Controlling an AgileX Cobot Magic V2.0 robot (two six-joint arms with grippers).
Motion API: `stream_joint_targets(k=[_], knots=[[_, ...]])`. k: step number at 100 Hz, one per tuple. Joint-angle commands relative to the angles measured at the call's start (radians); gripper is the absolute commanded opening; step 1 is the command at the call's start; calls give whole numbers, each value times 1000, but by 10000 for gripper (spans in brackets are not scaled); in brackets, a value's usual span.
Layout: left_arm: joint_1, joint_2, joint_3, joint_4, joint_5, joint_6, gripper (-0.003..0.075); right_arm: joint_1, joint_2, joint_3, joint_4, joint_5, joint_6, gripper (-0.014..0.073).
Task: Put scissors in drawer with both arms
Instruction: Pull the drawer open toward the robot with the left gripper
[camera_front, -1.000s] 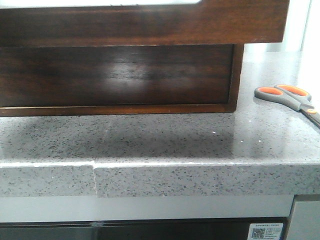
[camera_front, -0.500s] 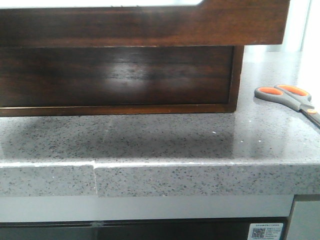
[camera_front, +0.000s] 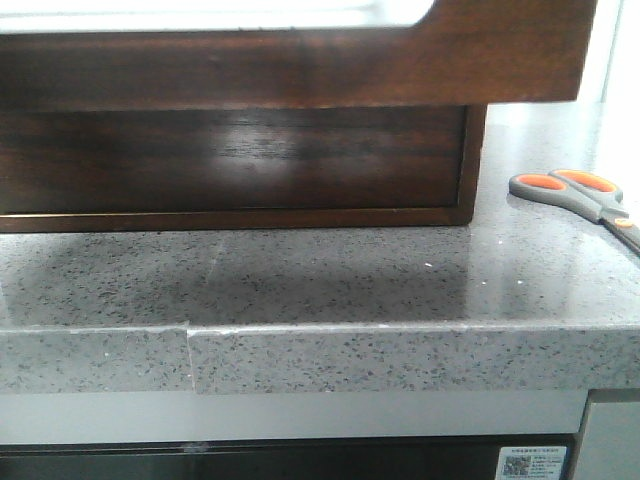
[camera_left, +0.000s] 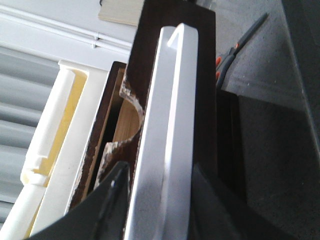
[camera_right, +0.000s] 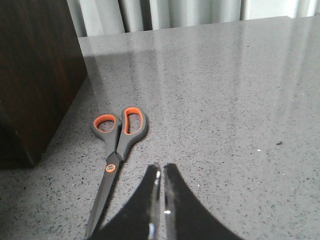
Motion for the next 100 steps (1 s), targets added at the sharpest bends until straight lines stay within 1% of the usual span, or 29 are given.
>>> stream_joint_targets(k=[1, 15, 32, 52, 61, 81, 100], knots=[[-2, -2, -32, -23, -10, -39, 279, -7, 15, -30, -8, -71, -1, -41], [-2, -2, -28, 31, -10, -141, 279, -7, 15, -30, -8, -71, -1, -41], [-2, -2, -20, 45, -17, -141, 279, -7, 15, -30, -8, -71, -1, -41], [-2, -2, -20, 43, -75, -141, 279, -7, 15, -30, -8, -71, -1, -41], [-2, -2, -20, 15, -75, -141, 279, -7, 15, -30, -8, -71, -1, -41], [-2, -2, -20, -149, -78, -141, 279, -7, 15, -30, -8, -71, -1, -41], [-2, -2, -20, -171, -149, -141, 279, -7, 15, -30, -8, -71, -1, -41]])
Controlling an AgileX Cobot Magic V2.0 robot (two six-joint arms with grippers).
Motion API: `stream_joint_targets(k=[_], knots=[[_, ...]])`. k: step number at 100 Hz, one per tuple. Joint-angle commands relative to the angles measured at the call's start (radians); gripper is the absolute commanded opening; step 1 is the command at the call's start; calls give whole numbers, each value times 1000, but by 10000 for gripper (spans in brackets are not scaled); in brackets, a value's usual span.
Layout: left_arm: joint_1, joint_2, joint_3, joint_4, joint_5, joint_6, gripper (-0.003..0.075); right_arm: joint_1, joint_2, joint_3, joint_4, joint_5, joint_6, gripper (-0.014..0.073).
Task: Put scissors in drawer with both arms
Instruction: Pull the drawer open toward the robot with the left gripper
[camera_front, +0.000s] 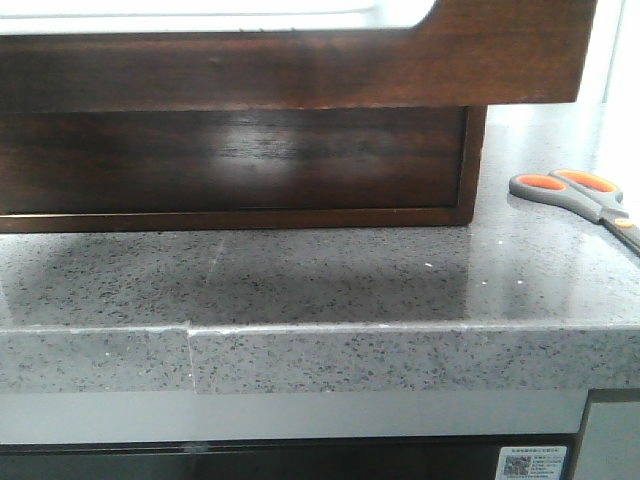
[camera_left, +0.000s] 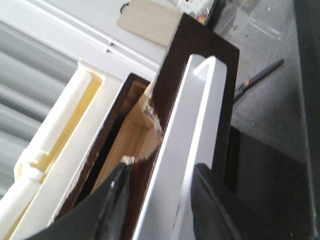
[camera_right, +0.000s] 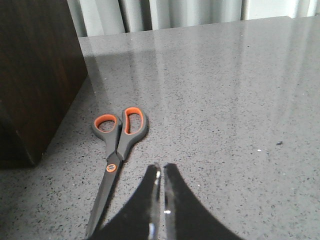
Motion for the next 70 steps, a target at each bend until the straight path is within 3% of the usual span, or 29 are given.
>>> stream_joint_targets(k=[1, 44, 70], knots=[[-2, -1, -30, -68, -67, -14, 279, -7, 15, -30, -8, -71, -1, -41], [-2, -102, -30, -302, -78, -20, 279, -7, 15, -30, -8, -69, -1, -41], [-2, -236, -30, -350, 114, -309, 279, -7, 15, -30, -8, -69, -1, -41]])
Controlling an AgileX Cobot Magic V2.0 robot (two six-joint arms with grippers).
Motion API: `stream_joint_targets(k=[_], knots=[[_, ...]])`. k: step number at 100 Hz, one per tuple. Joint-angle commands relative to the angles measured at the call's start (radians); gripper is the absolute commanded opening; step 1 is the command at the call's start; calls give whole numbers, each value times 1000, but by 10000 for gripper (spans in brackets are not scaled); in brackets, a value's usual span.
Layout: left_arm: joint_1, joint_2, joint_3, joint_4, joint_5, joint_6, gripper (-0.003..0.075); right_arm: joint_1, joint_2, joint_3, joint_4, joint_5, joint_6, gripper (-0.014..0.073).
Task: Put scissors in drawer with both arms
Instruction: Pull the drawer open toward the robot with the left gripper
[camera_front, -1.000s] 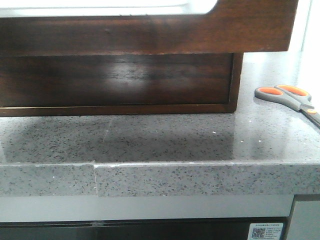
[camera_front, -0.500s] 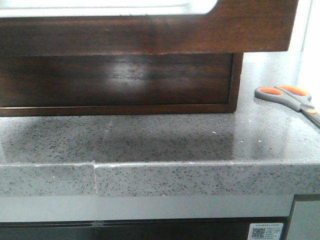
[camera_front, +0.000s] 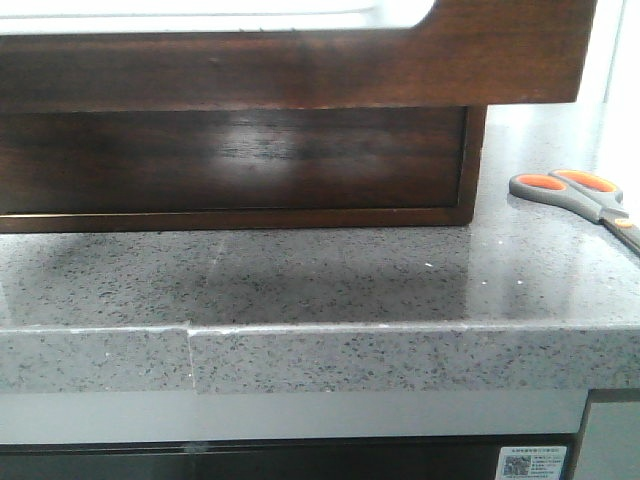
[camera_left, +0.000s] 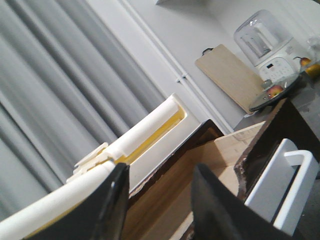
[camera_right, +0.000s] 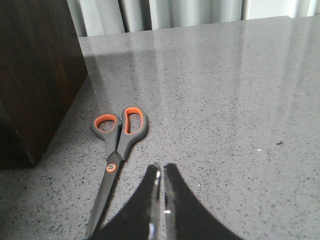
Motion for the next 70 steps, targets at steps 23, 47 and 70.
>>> stream_joint_targets(k=[23, 47, 70], knots=[[-2, -89, -30, -55, 220, -296, 278, -7, 15, -30, -8, -69, -1, -41], [-2, -94, -38, -55, 298, -454, 278, -7, 15, -30, -6, -69, -1, -41], [-2, -94, -62, -55, 351, -477, 271, -7, 15, -30, -6, -29, -1, -41]])
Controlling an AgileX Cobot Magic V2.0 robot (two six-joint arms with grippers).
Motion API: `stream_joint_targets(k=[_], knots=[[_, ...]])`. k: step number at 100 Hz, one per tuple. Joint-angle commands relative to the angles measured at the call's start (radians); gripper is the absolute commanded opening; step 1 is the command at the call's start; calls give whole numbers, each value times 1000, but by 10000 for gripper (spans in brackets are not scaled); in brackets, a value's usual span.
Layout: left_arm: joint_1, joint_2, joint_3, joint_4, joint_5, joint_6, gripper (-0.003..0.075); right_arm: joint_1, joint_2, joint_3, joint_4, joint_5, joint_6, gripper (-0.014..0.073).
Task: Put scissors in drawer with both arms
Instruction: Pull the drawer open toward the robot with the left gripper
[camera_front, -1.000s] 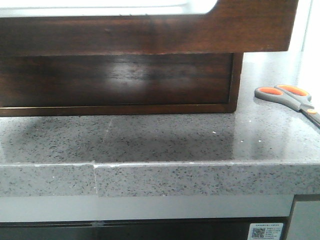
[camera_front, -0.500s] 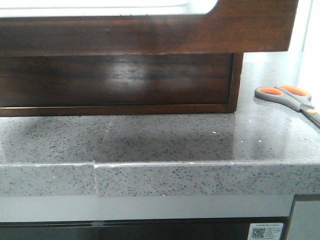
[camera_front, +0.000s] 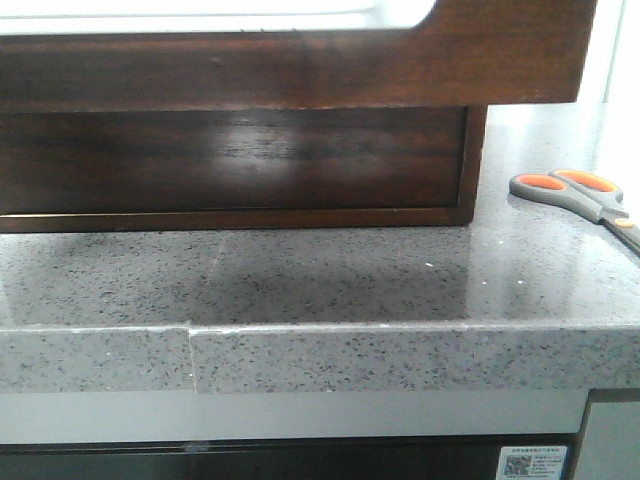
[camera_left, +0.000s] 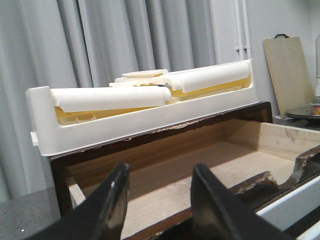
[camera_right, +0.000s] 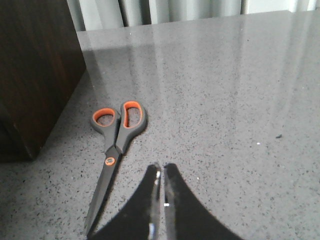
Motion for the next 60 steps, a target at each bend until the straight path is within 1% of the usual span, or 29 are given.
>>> stream_joint_targets(k=[1, 11, 25, 44, 60], knots=[[-2, 9, -38, -23, -12, -19, 268, -7, 15, -30, -6, -51, -1, -41], [-8, 9, -38, -23, 15, -19, 225, -7, 16, -50, -6, -10, -1, -40], [-63, 9, -38, -23, 69, -19, 165, -7, 53, -110, -6, 74, -1, -40], [-170, 9, -38, -106, 206, -19, 165, -7, 162, -210, -6, 127, -1, -40], [-256, 9, -40, -110, 278, -19, 165, -5, 287, -333, -6, 219, -1, -39]])
